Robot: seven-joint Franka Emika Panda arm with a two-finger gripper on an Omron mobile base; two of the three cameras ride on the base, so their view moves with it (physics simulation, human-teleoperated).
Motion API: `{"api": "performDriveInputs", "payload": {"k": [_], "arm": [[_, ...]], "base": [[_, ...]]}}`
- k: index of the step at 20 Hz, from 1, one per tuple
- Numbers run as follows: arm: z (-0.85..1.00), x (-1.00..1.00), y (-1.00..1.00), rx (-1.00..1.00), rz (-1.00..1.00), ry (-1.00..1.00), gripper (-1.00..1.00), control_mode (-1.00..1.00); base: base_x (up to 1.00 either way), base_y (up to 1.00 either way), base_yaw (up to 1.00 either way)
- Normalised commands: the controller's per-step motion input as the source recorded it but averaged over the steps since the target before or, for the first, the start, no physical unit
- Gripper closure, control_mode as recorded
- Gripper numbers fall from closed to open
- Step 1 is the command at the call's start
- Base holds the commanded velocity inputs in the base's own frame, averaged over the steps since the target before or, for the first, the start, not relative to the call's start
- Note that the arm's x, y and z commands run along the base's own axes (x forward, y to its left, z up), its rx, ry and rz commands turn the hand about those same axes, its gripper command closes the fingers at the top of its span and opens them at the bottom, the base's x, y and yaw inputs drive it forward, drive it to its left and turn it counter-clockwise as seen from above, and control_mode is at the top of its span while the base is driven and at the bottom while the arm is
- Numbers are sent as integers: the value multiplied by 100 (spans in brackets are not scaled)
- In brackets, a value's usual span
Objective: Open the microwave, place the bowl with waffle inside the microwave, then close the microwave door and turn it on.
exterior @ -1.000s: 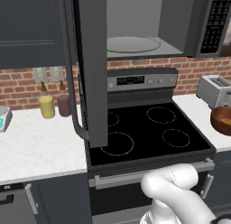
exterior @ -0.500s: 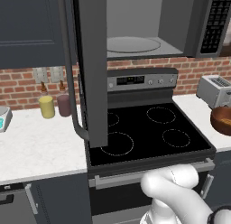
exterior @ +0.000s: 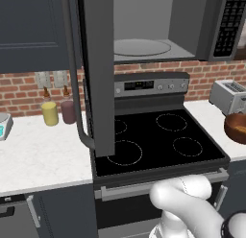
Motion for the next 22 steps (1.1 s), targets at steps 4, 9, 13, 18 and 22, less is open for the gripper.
{"api": "performDriveInputs", "payload": {"k": [4,9,13,18,22], "arm": [[0,22,-17,8,0,0,-100,-100],[0,24,-5,12,0,-1,-100,-100],[0,35,0,7,0,0,-100,-100],[-5,36,-12,4,-3,0,-100,-100],[-21,33,-24,1,-11,0,-100,-100]], "base": [[0,0,0],[0,0,0],[0,0,0],[0,0,0],[0,0,0]]}}
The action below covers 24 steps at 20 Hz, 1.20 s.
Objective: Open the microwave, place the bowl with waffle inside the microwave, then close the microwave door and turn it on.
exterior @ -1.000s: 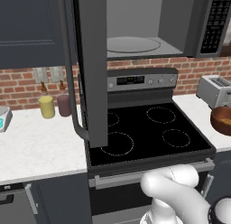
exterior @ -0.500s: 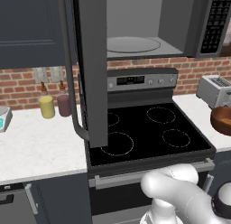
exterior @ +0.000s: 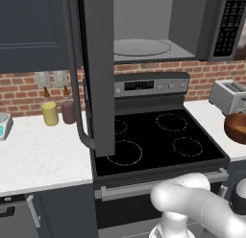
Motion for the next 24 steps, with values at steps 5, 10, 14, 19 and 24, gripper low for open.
{"api": "performDriveInputs", "payload": {"k": [5,10,14,19,24], "arm": [[-29,38,-25,0,-13,0,-100,-100],[-28,36,-23,0,-10,0,-100,-100],[-28,32,-23,0,-4,2,-100,-100],[-31,27,-20,0,0,4,-100,-100],[-27,31,-18,0,0,3,-100,-100]], "base": [[0,0,0],[0,0,0],[0,0,0],[0,0,0],[0,0,0]]}}
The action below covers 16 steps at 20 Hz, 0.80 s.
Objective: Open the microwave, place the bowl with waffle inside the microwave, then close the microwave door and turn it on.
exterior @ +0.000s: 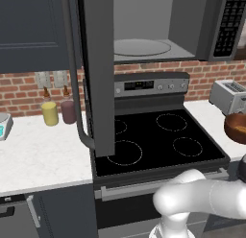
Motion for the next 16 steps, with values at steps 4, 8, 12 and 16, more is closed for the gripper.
{"api": "performDriveInputs", "payload": {"k": [4,8,12,16], "arm": [[-12,29,-18,1,0,0,-100,-100],[0,26,-18,4,0,0,-100,-100],[-9,25,-17,2,0,0,-100,-100],[-21,21,-9,0,0,0,-100,-100]], "base": [[0,0,0],[0,0,0],[0,0,0],[0,0,0]]}}
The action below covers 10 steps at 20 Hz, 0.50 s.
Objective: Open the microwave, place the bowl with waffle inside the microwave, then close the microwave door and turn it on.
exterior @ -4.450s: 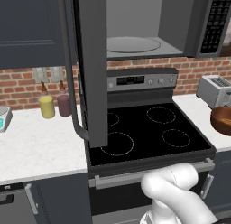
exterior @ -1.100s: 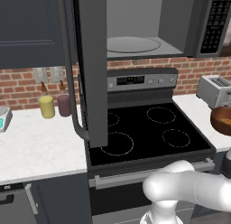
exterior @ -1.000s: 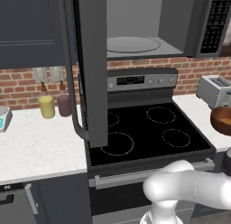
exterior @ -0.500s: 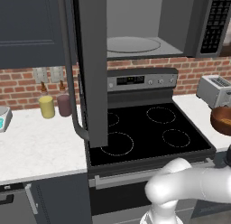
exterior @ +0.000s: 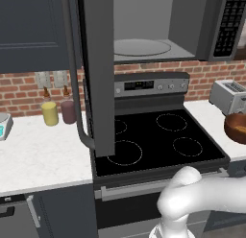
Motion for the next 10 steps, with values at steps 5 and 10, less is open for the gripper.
{"api": "performDriveInputs", "payload": {"k": [5,10], "arm": [[-19,23,-10,0,0,0,-100,-100],[-17,22,-11,0,0,0,-100,-100]], "base": [[0,0,0],[0,0,0]]}}
